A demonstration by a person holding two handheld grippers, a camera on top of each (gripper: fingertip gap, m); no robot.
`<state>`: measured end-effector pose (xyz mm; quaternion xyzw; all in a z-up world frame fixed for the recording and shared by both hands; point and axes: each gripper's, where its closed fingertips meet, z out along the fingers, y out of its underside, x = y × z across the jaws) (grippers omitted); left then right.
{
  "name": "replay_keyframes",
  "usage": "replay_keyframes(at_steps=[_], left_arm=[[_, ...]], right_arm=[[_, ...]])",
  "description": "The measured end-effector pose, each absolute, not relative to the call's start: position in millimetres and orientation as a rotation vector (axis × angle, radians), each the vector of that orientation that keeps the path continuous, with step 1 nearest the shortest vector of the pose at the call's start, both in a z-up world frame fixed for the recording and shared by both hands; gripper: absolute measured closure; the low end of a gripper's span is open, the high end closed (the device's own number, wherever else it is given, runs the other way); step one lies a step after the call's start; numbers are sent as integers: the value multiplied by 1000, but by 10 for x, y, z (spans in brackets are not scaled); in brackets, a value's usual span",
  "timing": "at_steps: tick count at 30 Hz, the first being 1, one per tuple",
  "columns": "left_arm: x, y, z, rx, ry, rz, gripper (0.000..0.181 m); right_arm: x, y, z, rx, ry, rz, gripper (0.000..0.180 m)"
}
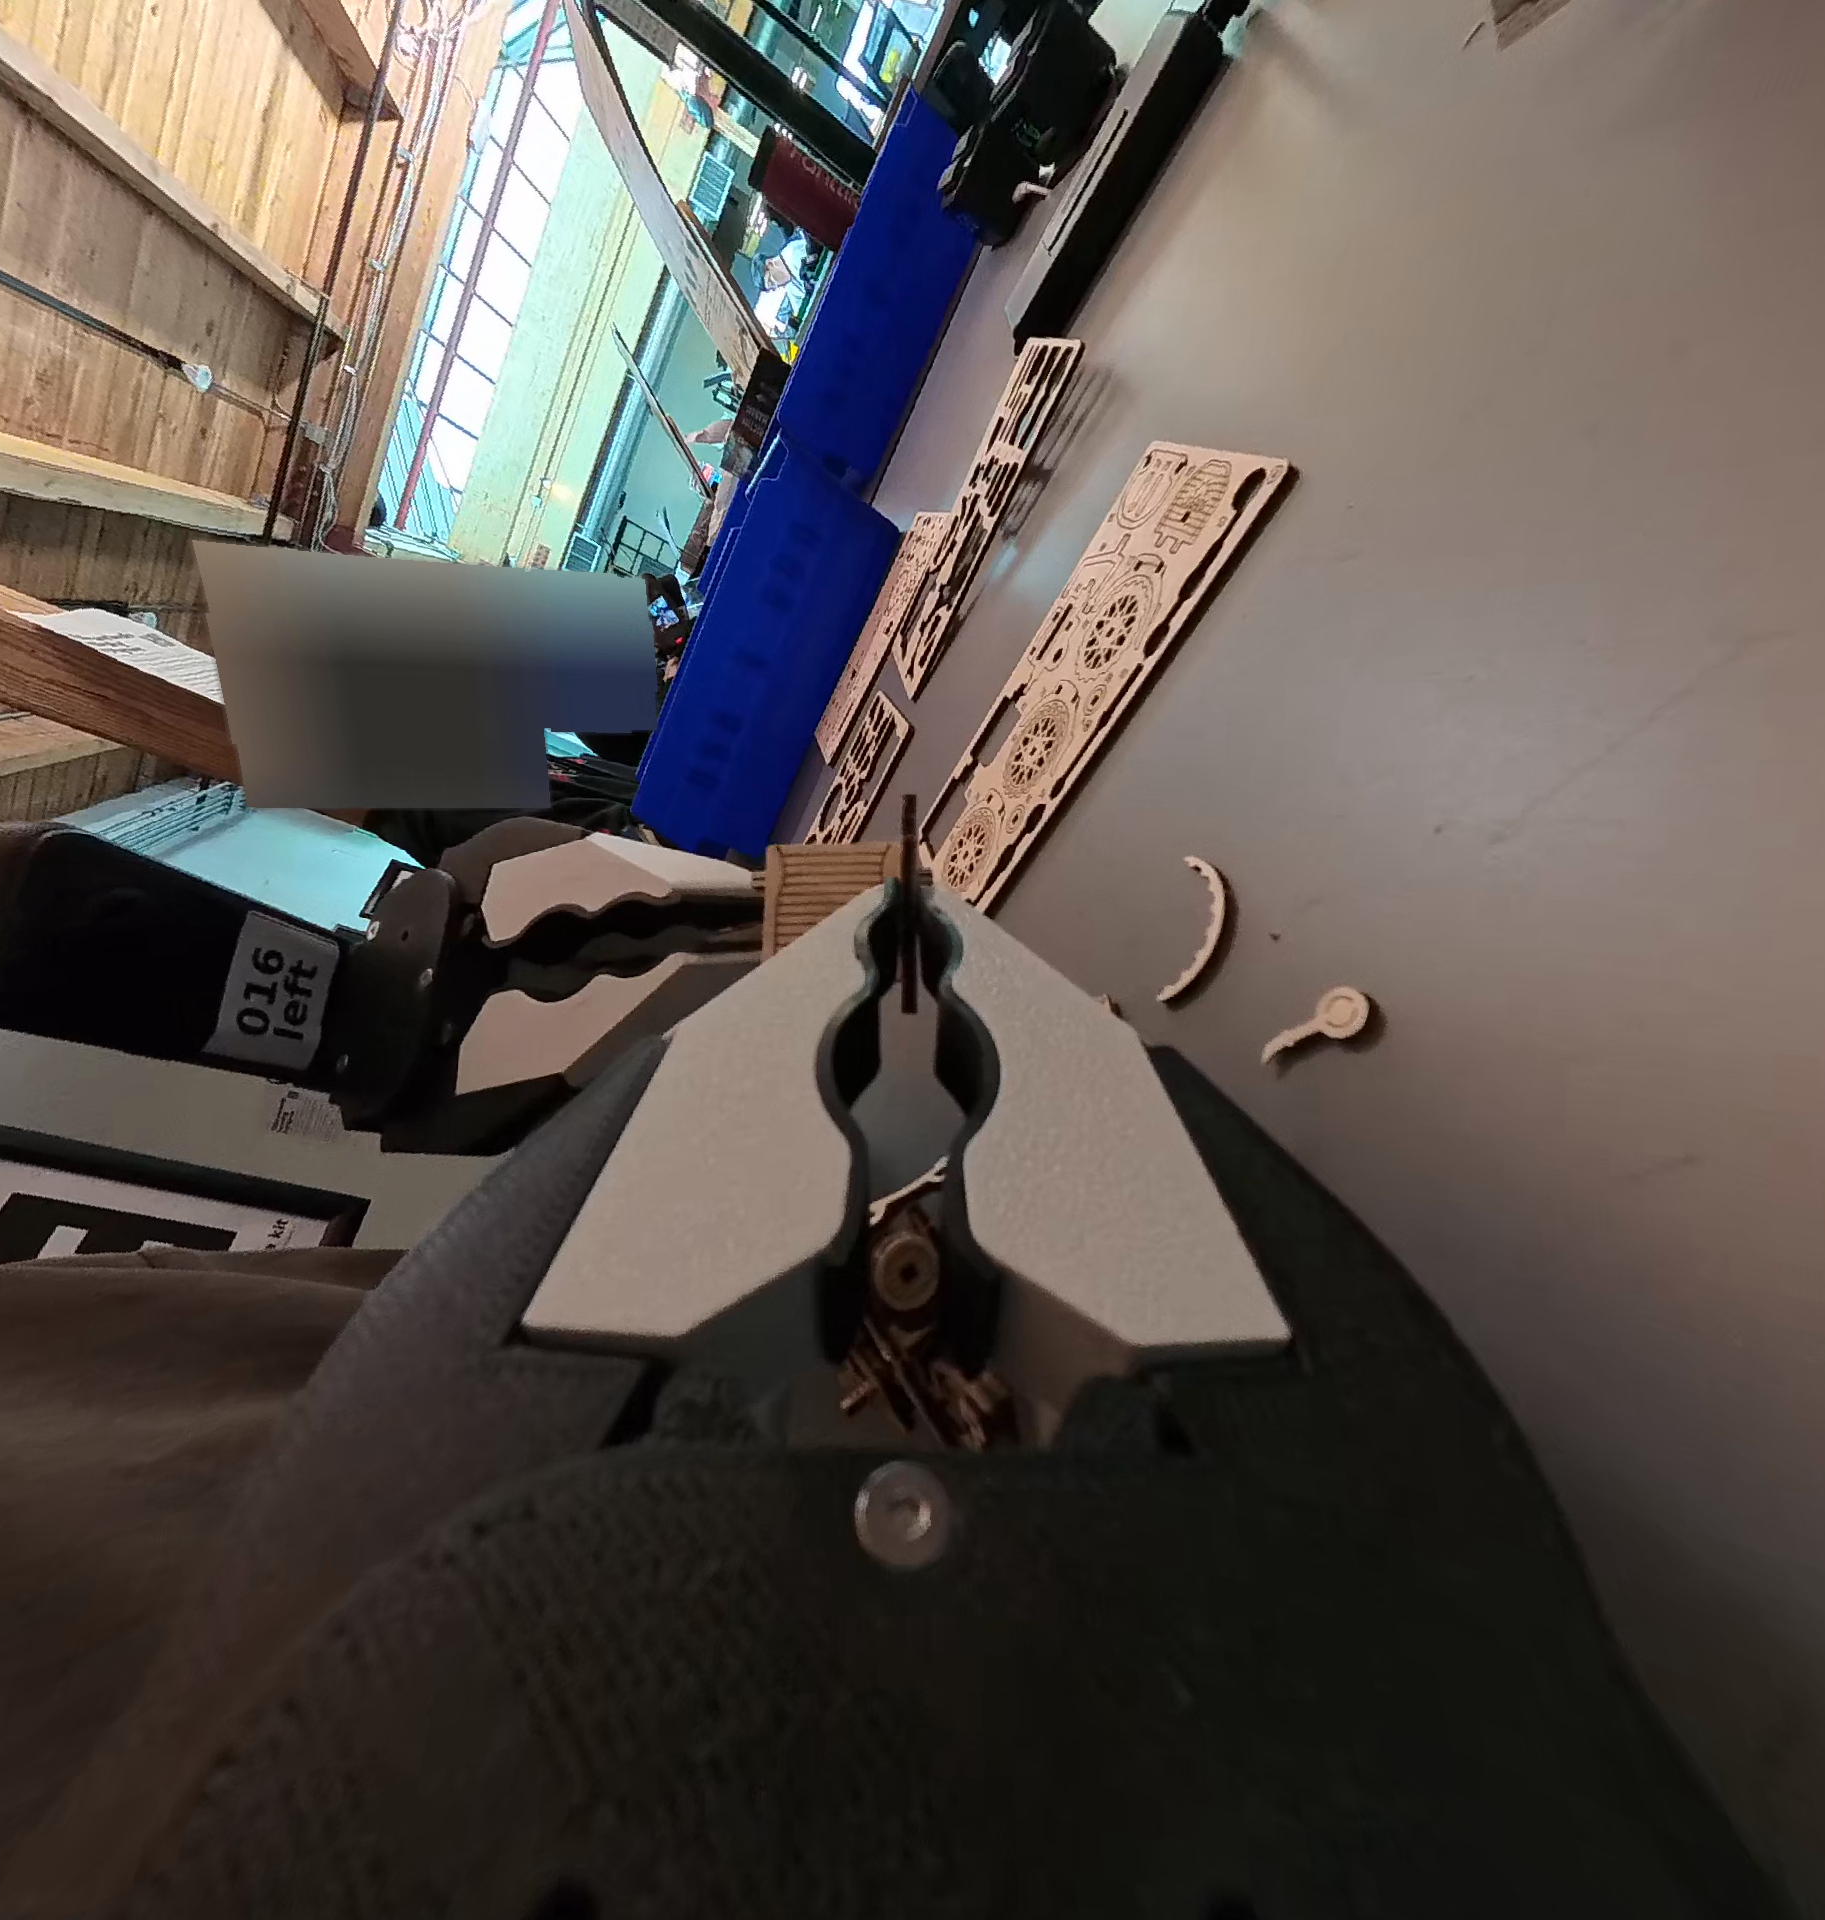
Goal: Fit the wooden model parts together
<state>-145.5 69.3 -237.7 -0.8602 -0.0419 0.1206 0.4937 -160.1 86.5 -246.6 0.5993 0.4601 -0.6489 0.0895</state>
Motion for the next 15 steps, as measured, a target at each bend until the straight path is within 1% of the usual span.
replay_keyframes(at_steps=[8,11,15], left_arm=[[-1459,694,-2408,-2085,-124,257,177],[-1475,696,-2318,-2031,-140,271,176],[-1438,705,-2152,-1945,-109,299,177]], right_arm=[[-1589,848,-2486,1794,1566,-1926,177],[-1582,834,-2404,1740,1612,-2003,176],[-1571,867,-2219,1647,1545,-2137,177]])
